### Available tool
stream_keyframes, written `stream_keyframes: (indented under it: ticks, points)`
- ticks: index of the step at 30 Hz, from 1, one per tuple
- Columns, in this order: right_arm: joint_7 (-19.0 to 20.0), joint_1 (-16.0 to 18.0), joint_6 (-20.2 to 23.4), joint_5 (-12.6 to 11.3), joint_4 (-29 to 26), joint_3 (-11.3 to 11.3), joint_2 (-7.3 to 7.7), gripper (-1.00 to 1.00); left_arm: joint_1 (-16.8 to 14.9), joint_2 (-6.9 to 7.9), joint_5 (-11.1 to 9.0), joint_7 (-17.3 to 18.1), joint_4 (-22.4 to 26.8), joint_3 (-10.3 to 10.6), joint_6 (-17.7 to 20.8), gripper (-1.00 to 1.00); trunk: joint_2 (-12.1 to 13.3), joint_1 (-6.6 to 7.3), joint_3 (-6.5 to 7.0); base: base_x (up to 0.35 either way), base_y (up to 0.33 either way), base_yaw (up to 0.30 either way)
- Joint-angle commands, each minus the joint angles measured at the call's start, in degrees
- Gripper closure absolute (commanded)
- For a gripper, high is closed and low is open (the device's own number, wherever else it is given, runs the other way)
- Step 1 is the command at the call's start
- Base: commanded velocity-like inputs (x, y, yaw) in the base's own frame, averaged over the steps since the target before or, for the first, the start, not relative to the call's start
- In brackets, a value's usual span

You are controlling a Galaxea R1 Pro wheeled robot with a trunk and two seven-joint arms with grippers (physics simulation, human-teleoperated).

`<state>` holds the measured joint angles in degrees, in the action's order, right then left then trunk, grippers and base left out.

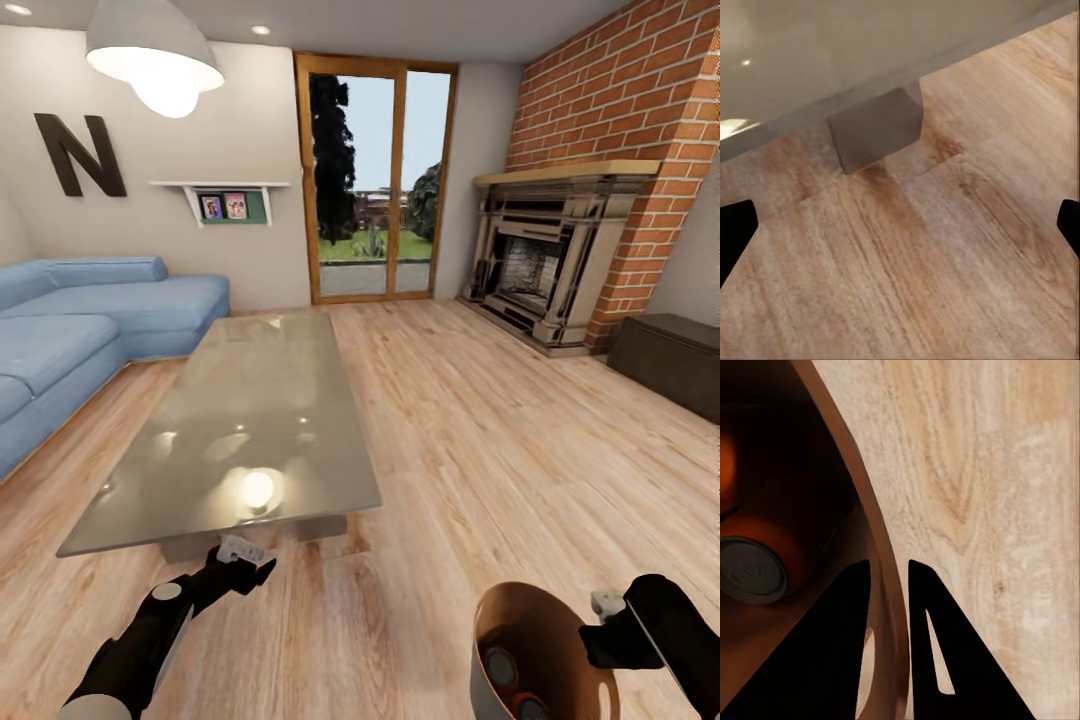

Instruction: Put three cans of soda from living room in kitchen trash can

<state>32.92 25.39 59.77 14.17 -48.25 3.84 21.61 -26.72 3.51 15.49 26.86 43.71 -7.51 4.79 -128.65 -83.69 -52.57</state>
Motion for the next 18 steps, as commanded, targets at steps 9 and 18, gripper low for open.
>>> stream_keyframes:
  ticks: [9,18]
  points:
    - [0.03,0.00,0.23,-0.90,0.00,0.09,0.00,1.00,0.00,0.01,-0.18,0.21,-0.03,-0.02,-0.04,-1.00,0.00,0.00,0.07,0.000,-0.047,-0.164]
    - [0.02,-0.03,0.23,-0.91,0.00,0.11,0.02,1.00,0.00,0.00,-0.07,0.21,-0.03,0.04,0.01,-1.00,0.00,0.00,0.30,0.130,-0.048,-0.243]
